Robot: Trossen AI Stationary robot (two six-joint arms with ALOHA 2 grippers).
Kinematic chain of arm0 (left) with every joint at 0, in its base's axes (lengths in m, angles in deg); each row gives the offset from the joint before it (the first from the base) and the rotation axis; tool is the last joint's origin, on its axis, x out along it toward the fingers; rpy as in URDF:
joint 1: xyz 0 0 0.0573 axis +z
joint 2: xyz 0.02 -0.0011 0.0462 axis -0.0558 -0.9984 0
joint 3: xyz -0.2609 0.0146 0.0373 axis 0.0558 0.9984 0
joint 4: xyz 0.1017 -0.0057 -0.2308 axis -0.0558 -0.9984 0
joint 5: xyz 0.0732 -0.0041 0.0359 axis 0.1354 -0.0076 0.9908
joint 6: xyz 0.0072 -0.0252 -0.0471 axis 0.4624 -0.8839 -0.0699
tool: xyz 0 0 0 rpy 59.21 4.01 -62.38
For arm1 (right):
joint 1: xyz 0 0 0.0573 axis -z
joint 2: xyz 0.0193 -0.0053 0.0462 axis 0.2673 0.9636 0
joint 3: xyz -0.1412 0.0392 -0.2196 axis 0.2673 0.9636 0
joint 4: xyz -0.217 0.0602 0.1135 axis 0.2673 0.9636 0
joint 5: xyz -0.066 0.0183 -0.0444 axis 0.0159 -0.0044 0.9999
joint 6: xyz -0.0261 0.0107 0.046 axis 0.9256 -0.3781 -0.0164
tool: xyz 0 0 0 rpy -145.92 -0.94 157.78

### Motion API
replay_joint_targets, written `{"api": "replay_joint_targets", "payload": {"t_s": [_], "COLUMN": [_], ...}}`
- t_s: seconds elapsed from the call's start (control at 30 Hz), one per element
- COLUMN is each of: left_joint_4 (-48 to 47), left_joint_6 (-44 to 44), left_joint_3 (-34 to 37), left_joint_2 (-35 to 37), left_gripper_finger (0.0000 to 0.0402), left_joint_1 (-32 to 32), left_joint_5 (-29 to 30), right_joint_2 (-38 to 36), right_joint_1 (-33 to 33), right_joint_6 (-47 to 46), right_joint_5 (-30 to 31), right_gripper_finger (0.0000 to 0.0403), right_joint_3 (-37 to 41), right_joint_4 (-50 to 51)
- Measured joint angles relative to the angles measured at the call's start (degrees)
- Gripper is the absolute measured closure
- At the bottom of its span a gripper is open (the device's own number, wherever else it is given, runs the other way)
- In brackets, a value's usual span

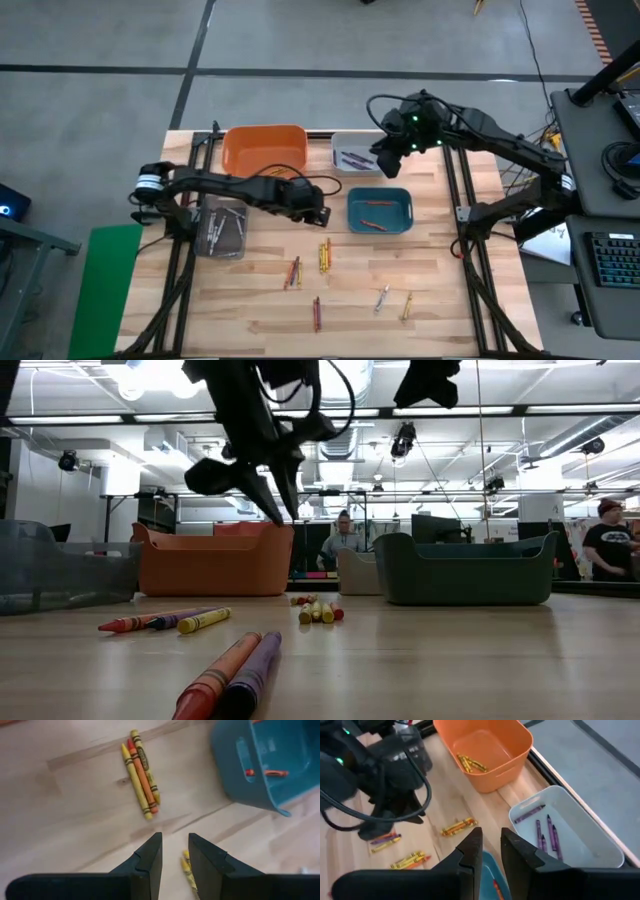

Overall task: Sort crayons
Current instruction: Put the yellow crayon into the orange bin

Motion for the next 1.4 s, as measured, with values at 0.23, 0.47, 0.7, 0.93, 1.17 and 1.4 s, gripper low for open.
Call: {"api": "replay_joint_targets", "payload": {"t_s": [0.23,0.47,0.7,0.93,1.17,1.4], "left_joint_4": [0.9,3.7,3.8,3.9,4.1,4.4], "left_joint_6": [2.1,4.0,9.1,9.5,8.7,8.4], "left_joint_3": [0.0,0.0,0.0,0.0,0.0,0.0], "left_joint_2": [-4.4,-7.7,-7.8,-7.8,-9.2,-12.0], "left_gripper_finger": [0.0302,0.0267,0.0263,0.0265,0.0265,0.0265], "left_joint_1": [2.5,4.2,4.6,5.3,5.1,4.3], "left_joint_5": [0.2,0.9,5.5,6.0,5.1,3.0], "right_joint_2": [0.0,0.5,0.5,0.5,0.5,0.5], "right_joint_1": [0.0,0.0,0.0,0.0,0.0,0.0], "right_joint_6": [-1.5,-1.0,-0.8,0.1,0.2,-1.0], "right_joint_5": [0.5,0.5,0.5,2.1,2.4,2.5], "right_gripper_finger": [0.0344,0.0344,0.0344,0.0344,0.0344,0.0344], "right_joint_3": [2.6,4.0,4.0,4.0,4.0,4.0], "right_joint_4": [-1.6,-1.8,-1.9,-2.3,-2.3,-2.3]}}
